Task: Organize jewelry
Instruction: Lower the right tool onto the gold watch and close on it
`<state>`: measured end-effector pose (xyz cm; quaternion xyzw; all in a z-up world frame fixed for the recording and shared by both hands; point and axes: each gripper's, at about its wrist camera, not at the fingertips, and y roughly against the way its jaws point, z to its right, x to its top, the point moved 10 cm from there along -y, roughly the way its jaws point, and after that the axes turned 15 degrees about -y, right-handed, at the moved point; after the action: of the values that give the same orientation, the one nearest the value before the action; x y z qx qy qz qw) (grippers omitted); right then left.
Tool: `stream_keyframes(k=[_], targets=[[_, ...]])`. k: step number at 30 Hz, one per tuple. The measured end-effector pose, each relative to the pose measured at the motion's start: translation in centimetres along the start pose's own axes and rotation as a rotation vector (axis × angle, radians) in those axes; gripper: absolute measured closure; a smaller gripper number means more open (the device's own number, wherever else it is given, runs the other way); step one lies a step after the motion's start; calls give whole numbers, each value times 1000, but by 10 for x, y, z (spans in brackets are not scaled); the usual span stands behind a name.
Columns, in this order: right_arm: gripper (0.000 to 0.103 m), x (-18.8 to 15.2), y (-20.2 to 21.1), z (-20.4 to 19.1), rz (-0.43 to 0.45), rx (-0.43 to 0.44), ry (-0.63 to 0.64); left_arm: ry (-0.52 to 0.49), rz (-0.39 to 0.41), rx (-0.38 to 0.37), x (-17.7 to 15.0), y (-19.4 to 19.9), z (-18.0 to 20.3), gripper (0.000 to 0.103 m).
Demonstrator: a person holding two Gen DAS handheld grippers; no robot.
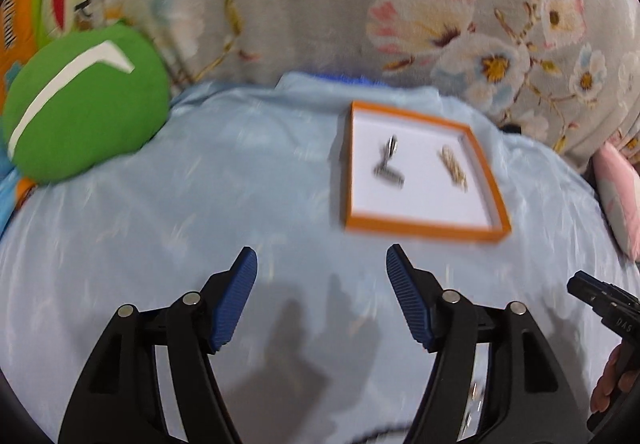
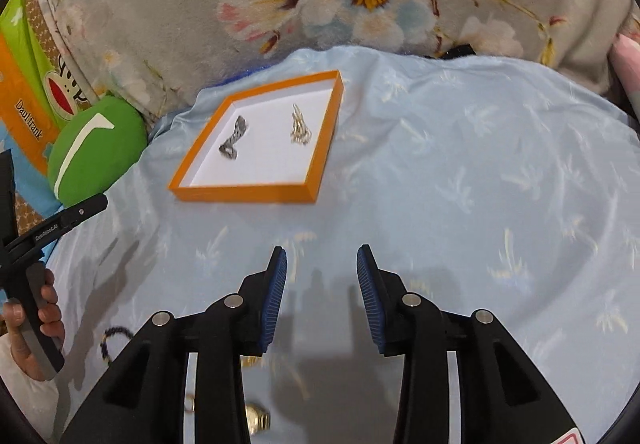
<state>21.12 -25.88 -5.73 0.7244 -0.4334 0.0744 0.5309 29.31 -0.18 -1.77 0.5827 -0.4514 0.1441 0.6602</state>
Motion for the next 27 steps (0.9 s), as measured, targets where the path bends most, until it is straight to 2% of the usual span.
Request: stream_keyframes(k=[4, 9, 11, 14, 21, 24, 27], targets=[[67, -48, 14, 5, -18, -26, -4, 62, -56, -48, -51, 18, 12, 38], [67, -83, 28, -7, -18, -27, 29, 82, -78, -43, -90, 34, 27, 38], [67, -94, 31, -12, -30, -17, 29, 95, -79, -72, -97, 40, 34, 38], [67, -104, 34, -22, -22, -32, 70, 64, -63, -41, -101, 47, 41, 38], [65, -119, 33, -37, -54, -1, 76, 37, -66, -35, -106, 50, 48, 38], [65, -122, 28, -40, -73, -19, 87, 52, -74, -40, -107, 48, 46, 38], [65, -120, 22, -35, -95, -22, 35, 75, -80, -52, -108, 46, 44, 38]])
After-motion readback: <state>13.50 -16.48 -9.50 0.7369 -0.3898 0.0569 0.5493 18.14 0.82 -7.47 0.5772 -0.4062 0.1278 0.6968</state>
